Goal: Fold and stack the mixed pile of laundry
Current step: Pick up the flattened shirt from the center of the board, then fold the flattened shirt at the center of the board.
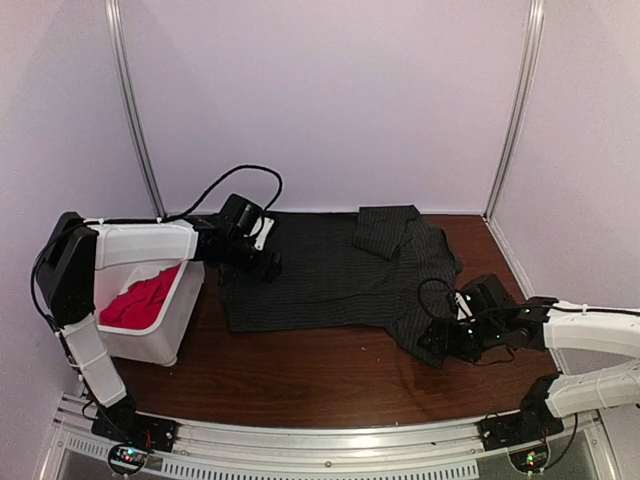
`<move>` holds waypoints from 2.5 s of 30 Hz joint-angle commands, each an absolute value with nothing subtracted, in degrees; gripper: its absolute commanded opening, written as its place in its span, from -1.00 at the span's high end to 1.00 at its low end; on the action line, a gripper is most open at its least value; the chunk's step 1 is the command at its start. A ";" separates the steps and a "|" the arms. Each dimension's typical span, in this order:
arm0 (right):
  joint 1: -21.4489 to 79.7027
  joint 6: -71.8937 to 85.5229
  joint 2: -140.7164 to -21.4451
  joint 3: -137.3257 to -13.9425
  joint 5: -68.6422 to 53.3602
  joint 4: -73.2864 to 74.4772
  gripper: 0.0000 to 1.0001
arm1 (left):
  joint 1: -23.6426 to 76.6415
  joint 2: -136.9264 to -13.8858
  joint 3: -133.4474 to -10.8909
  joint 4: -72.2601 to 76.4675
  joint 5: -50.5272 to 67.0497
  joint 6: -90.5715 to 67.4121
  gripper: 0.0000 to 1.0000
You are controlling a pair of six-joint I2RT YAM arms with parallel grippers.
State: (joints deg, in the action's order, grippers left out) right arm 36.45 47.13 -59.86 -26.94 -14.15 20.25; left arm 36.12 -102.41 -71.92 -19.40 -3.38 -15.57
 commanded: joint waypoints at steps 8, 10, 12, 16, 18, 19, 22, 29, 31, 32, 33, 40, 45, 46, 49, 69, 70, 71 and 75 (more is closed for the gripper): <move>41.87 52.57 -66.92 -23.78 -4.31 17.16 -0.30 | 36.98 -99.15 -68.67 -17.17 -3.15 -17.56 -0.34; 41.82 50.77 -67.57 -25.04 -4.14 16.98 0.10 | 37.08 -98.92 -68.12 -16.98 -3.12 -17.56 -0.34; 41.84 49.51 -67.51 -26.90 -4.95 17.68 0.51 | 37.09 -98.44 -67.42 -17.01 -3.27 -17.42 -0.34; 41.89 47.65 -63.72 -31.70 -4.92 20.52 1.00 | 37.09 -97.28 -66.30 -16.96 -4.14 -17.06 -0.34; 41.68 45.12 -62.28 -36.06 -1.78 22.72 1.00 | 37.09 -97.09 -66.11 -16.92 -4.09 -17.00 -0.34; 41.31 43.40 -62.20 -38.70 -0.56 23.64 1.00 | 37.09 -97.04 -66.10 -16.91 -4.14 -16.97 -0.34; 37.52 37.86 -65.38 -46.72 0.55 24.17 1.00 | 37.09 -96.91 -66.01 -16.68 -4.47 -17.05 -0.34; 23.81 29.48 -80.91 -61.56 -7.11 14.96 1.00 | 37.04 -96.97 -66.26 -16.93 -6.73 -17.47 -0.34; 20.69 28.33 -86.40 -66.71 -10.18 12.32 1.00 | 37.00 -97.11 -66.42 -16.89 -6.77 -17.63 -0.35; 19.52 28.01 -89.32 -69.16 -11.67 10.83 1.00 | 37.00 -97.16 -66.56 -16.88 -6.77 -17.63 -0.35; 18.33 27.84 -92.26 -71.82 -13.35 10.26 1.00 | 37.00 -97.30 -66.76 -16.79 -6.84 -17.54 -0.35; 14.96 26.49 -100.78 -77.48 -18.89 15.05 -0.01 | 36.83 -98.59 -67.92 -16.76 -6.65 -16.97 -0.35; 15.13 27.95 -88.44 -60.88 -19.52 13.67 -0.41 | 36.83 -98.33 -65.90 -15.61 -5.01 -16.79 -0.35; 15.33 28.87 -85.00 -57.43 -20.54 13.03 -0.41 | 36.83 -98.20 -65.43 -15.52 -4.98 -16.80 -0.35; 16.69 31.62 -80.40 -48.52 -23.59 11.00 -0.35 | 36.83 -97.96 -64.50 -15.14 -5.29 -16.72 -0.36; 23.82 44.50 -97.40 -38.89 -30.27 -13.24 0.43 | 36.83 -97.36 -64.72 -15.55 -5.54 -17.28 -0.36; 23.82 45.30 -96.21 -38.53 -31.06 -15.10 0.66 | 36.83 -97.19 -64.89 -15.78 -5.71 -17.18 -0.36; 23.86 46.38 -93.89 -38.16 -31.45 -15.86 0.93 | 36.83 -96.94 -65.01 -15.95 -5.83 -16.94 -0.37; 24.33 45.50 -79.21 -39.38 -30.74 -12.18 1.00 | 36.66 -95.66 -65.06 -17.37 -9.21 -16.54 -0.41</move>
State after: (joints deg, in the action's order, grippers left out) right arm 23.64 44.69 -92.38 -37.95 -29.52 -10.41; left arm 36.82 -98.45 -64.73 -17.02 -5.82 -17.02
